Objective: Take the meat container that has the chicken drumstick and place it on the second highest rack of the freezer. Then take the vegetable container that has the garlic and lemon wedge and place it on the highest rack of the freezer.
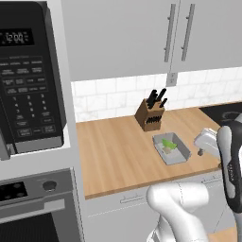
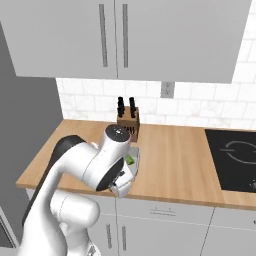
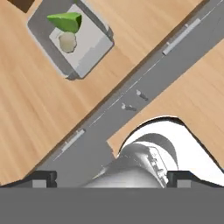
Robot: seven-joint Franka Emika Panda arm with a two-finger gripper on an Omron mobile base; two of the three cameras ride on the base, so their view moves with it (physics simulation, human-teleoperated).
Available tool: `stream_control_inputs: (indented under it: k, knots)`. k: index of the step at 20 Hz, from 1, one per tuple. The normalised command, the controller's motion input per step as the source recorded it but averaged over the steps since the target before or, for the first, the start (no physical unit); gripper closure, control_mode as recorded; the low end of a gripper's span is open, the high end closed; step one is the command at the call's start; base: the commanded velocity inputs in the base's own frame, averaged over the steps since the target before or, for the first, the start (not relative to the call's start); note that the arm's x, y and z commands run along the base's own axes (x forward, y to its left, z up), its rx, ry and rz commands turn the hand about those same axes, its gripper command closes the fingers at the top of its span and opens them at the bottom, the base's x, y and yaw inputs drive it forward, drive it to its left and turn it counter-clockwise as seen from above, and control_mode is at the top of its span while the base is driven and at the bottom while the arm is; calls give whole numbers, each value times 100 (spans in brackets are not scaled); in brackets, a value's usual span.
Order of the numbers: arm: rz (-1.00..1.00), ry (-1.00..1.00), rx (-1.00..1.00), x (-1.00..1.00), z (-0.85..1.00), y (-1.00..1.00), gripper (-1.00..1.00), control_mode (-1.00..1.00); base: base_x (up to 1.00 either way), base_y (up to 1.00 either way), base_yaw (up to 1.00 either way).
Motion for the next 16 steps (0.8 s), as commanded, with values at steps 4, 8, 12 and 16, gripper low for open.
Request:
stream_control_inputs:
  k: [4,8,12,16]
  knots:
    - [-28,1,13,55,-11,-2,-100,-100,0,0,0]
    - [-22,1,1,67,-20,-1,-100,-100,0,0,0]
    - [-16,1,0,62,-24,-2,-100,-100,0,0,0]
    - [-13,3,0,57,-29,-4,-100,-100,0,0,0]
